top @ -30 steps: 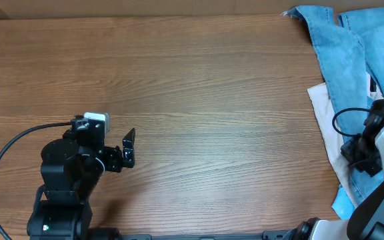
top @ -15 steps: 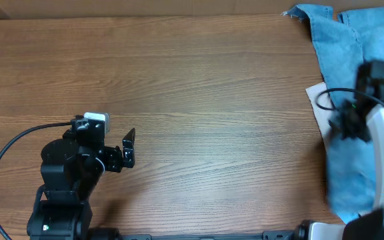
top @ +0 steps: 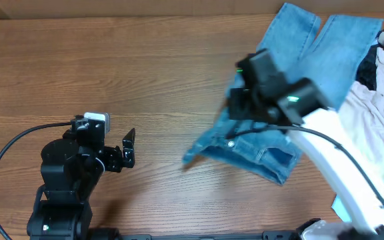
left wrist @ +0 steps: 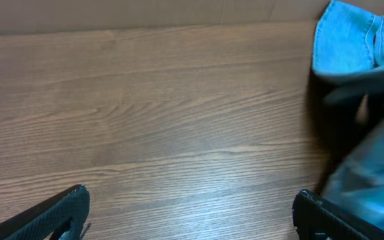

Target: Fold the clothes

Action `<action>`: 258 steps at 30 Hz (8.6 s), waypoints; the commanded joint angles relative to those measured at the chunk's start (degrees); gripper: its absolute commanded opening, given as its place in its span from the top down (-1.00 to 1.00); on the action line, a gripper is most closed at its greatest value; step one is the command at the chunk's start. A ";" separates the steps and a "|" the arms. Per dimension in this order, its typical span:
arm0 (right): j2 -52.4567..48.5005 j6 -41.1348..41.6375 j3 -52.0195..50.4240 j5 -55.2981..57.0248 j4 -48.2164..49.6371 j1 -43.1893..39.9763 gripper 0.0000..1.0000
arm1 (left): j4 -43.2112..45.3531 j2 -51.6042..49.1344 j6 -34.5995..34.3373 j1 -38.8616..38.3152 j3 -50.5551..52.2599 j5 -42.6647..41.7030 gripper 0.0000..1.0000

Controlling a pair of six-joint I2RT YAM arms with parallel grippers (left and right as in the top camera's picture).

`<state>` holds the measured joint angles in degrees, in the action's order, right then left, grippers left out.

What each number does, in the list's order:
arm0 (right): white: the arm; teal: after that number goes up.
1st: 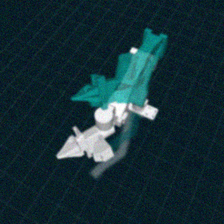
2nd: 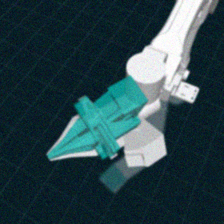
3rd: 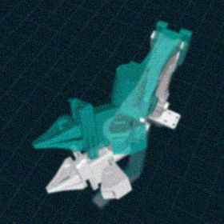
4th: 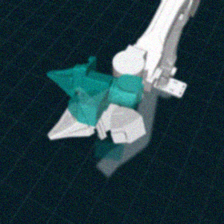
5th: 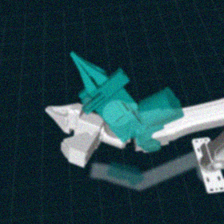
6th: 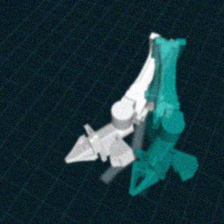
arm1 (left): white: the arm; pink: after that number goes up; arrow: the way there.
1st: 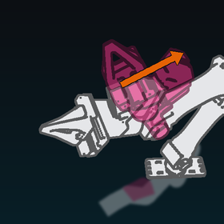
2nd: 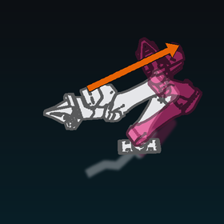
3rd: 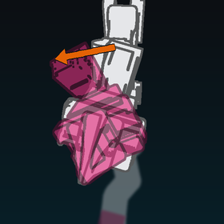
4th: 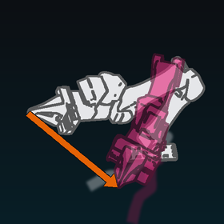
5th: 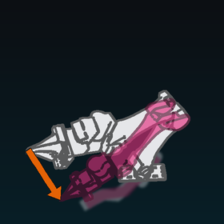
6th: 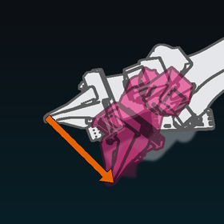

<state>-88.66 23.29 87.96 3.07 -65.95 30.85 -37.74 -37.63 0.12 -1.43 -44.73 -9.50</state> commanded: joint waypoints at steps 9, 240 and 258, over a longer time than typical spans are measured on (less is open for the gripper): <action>-11.32 -1.25 1.16 1.03 17.84 1.88 -0.08 | 0.22 0.17 -0.59 -0.20 -1.40 -1.09 -1.00; -48.06 8.28 4.55 -5.97 70.55 -29.59 0.92 | -2.91 -66.14 -20.85 34.01 -11.19 20.41 -0.33; -47.52 6.40 4.79 -13.88 69.53 -36.98 -0.14 | 4.00 -66.14 -13.51 33.97 -11.26 14.99 -0.40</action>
<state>-136.16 31.07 91.26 -11.16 3.77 -5.80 -34.48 -102.21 -16.21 32.97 -57.60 9.23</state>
